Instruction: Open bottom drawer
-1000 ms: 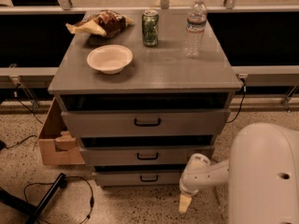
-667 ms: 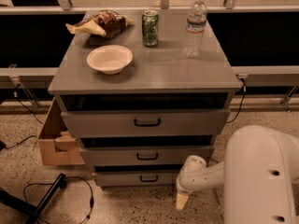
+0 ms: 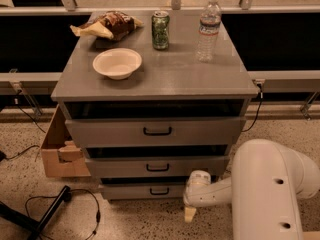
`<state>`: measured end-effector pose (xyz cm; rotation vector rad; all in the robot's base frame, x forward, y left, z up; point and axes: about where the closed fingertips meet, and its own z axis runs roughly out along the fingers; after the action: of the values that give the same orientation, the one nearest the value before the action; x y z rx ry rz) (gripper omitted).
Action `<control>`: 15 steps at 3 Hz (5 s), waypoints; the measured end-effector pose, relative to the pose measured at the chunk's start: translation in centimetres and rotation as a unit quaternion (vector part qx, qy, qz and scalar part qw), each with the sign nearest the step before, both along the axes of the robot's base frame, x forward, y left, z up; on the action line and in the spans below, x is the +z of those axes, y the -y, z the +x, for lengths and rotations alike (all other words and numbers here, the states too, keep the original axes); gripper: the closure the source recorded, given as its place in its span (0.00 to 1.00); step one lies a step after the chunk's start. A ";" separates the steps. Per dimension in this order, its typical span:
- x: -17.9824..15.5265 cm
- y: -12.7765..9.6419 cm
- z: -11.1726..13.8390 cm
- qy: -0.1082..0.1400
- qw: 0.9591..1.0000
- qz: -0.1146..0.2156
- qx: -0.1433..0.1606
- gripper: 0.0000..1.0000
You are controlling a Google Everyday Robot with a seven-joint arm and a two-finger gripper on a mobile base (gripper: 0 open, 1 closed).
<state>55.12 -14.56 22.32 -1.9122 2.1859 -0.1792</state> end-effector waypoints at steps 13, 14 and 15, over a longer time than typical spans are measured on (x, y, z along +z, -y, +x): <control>-0.6 1.9 -2.5 -0.112 0.991 -0.050 -0.049 0.96; -0.7 1.8 -2.8 -0.118 0.991 -0.047 -0.050 0.00; -0.7 1.8 -2.8 -0.118 0.991 -0.047 -0.050 0.00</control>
Offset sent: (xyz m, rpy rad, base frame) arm 0.0212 0.0121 -0.0388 -0.0582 -0.0355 0.0166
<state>52.28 -16.33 21.62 -1.9621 2.4699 -0.0761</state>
